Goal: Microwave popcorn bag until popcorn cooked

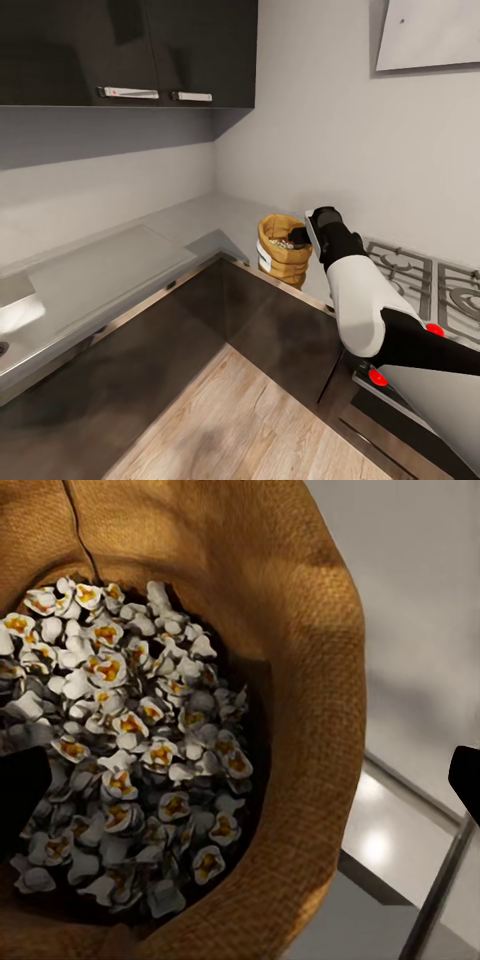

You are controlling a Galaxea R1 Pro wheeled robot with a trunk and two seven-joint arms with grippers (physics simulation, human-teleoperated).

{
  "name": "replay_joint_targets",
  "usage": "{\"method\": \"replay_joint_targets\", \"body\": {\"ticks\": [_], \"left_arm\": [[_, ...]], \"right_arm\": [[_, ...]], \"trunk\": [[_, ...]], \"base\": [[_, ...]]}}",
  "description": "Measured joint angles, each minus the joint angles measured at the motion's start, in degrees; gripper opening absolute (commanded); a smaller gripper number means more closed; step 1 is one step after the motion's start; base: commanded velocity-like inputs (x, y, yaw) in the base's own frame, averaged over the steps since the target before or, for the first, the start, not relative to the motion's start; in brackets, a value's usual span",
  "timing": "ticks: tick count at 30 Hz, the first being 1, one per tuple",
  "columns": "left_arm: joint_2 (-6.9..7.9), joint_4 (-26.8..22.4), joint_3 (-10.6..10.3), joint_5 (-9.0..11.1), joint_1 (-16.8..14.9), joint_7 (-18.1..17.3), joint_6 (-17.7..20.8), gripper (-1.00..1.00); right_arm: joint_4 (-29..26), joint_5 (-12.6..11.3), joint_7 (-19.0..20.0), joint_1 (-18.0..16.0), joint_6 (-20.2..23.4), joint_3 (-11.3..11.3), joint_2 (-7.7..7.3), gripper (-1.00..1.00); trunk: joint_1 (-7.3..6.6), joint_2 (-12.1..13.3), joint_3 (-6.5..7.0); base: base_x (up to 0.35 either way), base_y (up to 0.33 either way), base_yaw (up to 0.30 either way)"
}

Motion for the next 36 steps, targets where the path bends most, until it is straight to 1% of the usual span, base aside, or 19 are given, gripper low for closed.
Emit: {"method": "replay_joint_targets", "body": {"ticks": [6, 10, 19, 24, 25, 27, 29, 32, 33, 36], "left_arm": [[0.0, 0.0, 0.0, 0.0, 0.0, 0.1, -0.1, 1.0], [0.0, 0.0, 0.0, 0.0, 0.0, 0.0, 0.0, 1.0], [0.0, 0.0, 0.0, 0.0, 0.0, 0.1, 0.0, 1.0], [0.0, 0.0, 0.0, 0.0, 0.0, 0.1, 0.0, 1.0], [0.0, 0.0, 0.0, 0.0, 0.0, 0.0, 0.0, 1.0], [0.0, 0.0, 0.0, 0.0, 0.0, 0.1, 0.0, 1.0], [0.0, 0.0, 0.0, 0.0, 0.0, 0.1, 0.0, 1.0], [0.0, 0.0, 0.0, 0.0, 0.0, 0.1, 0.0, 1.0], [0.0, 0.0, 0.0, 0.0, 0.0, 0.1, 0.0, 1.0], [0.0, 0.0, 0.0, 0.0, 0.0, 0.1, 0.0, 1.0]], "right_arm": [[0.0, -0.2, -0.1, 0.0, -0.5, 0.0, 0.0, 1.0], [0.0, -0.3, -0.1, 0.2, -2.0, 0.0, 0.0, 1.0], [0.4, -0.5, 0.0, 0.5, -2.1, -0.1, 0.0, 1.0], [1.5, -0.5, 0.1, 0.5, -2.1, -0.1, 0.0, 1.0], [2.1, -0.6, 0.1, 0.5, -2.1, -0.1, -0.14, 1.0], [3.2, -0.5, 0.1, 0.5, -2.1, -0.4, -0.89, 1.0], [3.8, -0.5, 0.2, 0.5, -2.1, -1.4, -1.69, 1.0], [4.1, -0.6, 0.2, 0.5, -2.1, -2.0, -2.04, 1.0], [4.1, -0.6, 0.2, 0.5, -2.1, -2.0, -2.06, -1.0], [4.2, -0.2, 0.2, 0.5, -2.1, -2.0, -2.08, -1.0]], "trunk": [[0.0, 0.0, 0.0], [0.0, 0.0, 0.0], [0.0, 0.0, 0.0], [0.0, 0.0, 0.0], [0.0, 0.0, 0.0], [0.0, 0.0, 0.0], [0.0, 0.0, 0.0], [0.0, 0.0, 0.0], [0.0, 0.0, 0.0], [0.0, 0.0, 0.0]], "base": [[0.0, 0.0, 0.0], [0.0, 0.0, 0.0], [0.0, 0.0, 0.0], [0.0, 0.0, 0.0], [0.0, 0.0, 0.0], [0.0, 0.0, 0.0], [0.0, 0.0, 0.0], [0.0, 0.0, 0.0], [0.0, 0.0, 0.0], [0.0, 0.0, 0.0]]}}
